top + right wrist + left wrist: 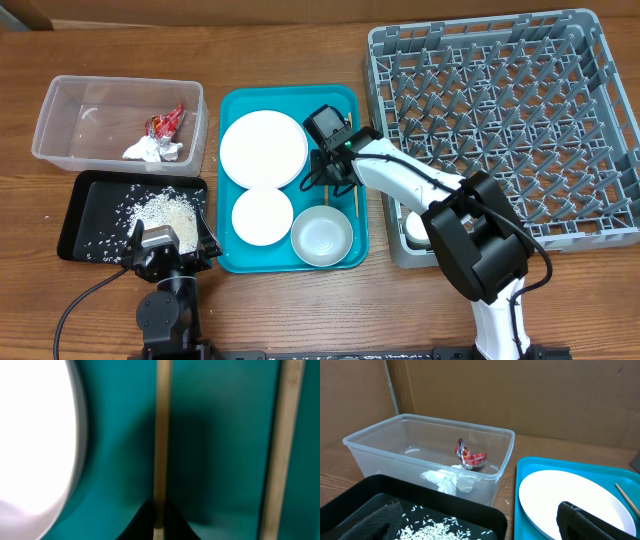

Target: Sort waste into correct bins and load items into the dishwasher

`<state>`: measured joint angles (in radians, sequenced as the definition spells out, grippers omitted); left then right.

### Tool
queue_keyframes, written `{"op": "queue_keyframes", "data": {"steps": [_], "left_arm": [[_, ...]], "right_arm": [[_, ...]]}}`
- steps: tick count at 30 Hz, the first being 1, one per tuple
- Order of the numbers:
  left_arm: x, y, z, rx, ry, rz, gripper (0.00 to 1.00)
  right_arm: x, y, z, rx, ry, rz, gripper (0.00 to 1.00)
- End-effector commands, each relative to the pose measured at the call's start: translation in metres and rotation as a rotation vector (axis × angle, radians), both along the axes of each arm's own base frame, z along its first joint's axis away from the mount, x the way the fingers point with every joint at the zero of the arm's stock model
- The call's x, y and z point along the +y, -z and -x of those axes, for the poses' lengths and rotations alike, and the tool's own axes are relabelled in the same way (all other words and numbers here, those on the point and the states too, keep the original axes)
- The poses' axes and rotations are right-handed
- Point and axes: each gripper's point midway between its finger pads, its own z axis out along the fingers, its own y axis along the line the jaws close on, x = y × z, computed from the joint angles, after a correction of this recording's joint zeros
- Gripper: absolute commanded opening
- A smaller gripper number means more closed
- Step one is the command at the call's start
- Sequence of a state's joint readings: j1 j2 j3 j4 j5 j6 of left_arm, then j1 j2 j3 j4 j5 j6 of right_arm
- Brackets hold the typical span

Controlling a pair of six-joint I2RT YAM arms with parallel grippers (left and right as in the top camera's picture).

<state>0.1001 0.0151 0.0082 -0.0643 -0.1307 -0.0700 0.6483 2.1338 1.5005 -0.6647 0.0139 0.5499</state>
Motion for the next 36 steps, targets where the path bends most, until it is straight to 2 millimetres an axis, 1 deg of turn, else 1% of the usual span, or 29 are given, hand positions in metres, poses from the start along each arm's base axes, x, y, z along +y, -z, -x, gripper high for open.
{"op": "queue_keyframes", "data": {"steps": [1,4,5,9,11,12,14,15,16,19,21,24,27,31,34,35,36], "left_arm": [[0.001,-0.001,0.001,-0.004,-0.006,-0.019,1.0],[0.001,-0.001,0.001,-0.004,-0.006,-0.019,1.0],[0.001,-0.001,0.001,-0.004,-0.006,-0.019,1.0],[0.001,-0.001,0.001,-0.004,-0.006,-0.019,1.0],[0.001,-0.001,0.001,-0.004,-0.006,-0.019,1.0],[0.001,-0.001,0.001,-0.004,-0.006,-0.019,1.0],[0.001,-0.001,0.001,-0.004,-0.006,-0.019,1.0],[0.001,-0.001,0.001,-0.004,-0.006,-0.019,1.0],[0.001,-0.001,0.001,-0.004,-0.006,-0.019,1.0],[0.001,-0.001,0.001,-0.004,-0.006,-0.019,1.0],[0.001,-0.001,0.001,-0.004,-0.006,-0.019,1.0],[0.001,-0.001,0.001,-0.004,-0.006,-0.019,1.0],[0.001,-0.001,0.001,-0.004,-0.006,-0.019,1.0],[0.001,-0.001,0.001,-0.004,-0.006,-0.019,1.0],[0.001,-0.001,0.001,-0.004,-0.006,-0.019,1.0],[0.001,-0.001,0.001,-0.004,-0.006,-0.019,1.0],[0.001,-0.001,0.001,-0.004,-0.006,-0.019,1.0]], "right_arm": [[-0.006,-0.001,-0.006,0.019,0.017,0.053,0.04],[-0.014,-0.03,-0.014,-0.008,0.033,0.114,0.04],[-0.014,-0.045,-0.017,-0.017,0.027,0.123,0.04],[-0.008,-0.084,-0.024,-0.039,0.009,0.112,0.04],[-0.009,-0.102,-0.028,-0.062,-0.006,0.121,0.04],[-0.015,-0.111,-0.032,-0.077,0.003,0.137,0.04],[-0.034,-0.13,-0.044,-0.109,0.038,0.17,0.04],[-0.041,-0.136,-0.048,-0.116,0.037,0.173,0.04],[-0.057,-0.147,-0.057,-0.128,0.053,0.171,0.04],[-0.082,-0.164,-0.068,-0.149,0.066,0.158,0.04],[-0.096,-0.171,-0.073,-0.153,0.052,0.141,0.04],[-0.115,-0.171,-0.078,-0.144,0.039,0.156,0.04],[-0.124,-0.161,-0.077,-0.112,-0.022,0.152,0.04],[-0.14,-0.137,-0.073,-0.061,-0.058,0.185,0.04],[-0.141,-0.119,-0.065,-0.024,-0.115,0.189,0.05],[-0.141,-0.114,-0.062,-0.012,-0.126,0.193,0.26],[-0.141,-0.115,-0.062,-0.01,-0.119,0.189,0.32]]}}
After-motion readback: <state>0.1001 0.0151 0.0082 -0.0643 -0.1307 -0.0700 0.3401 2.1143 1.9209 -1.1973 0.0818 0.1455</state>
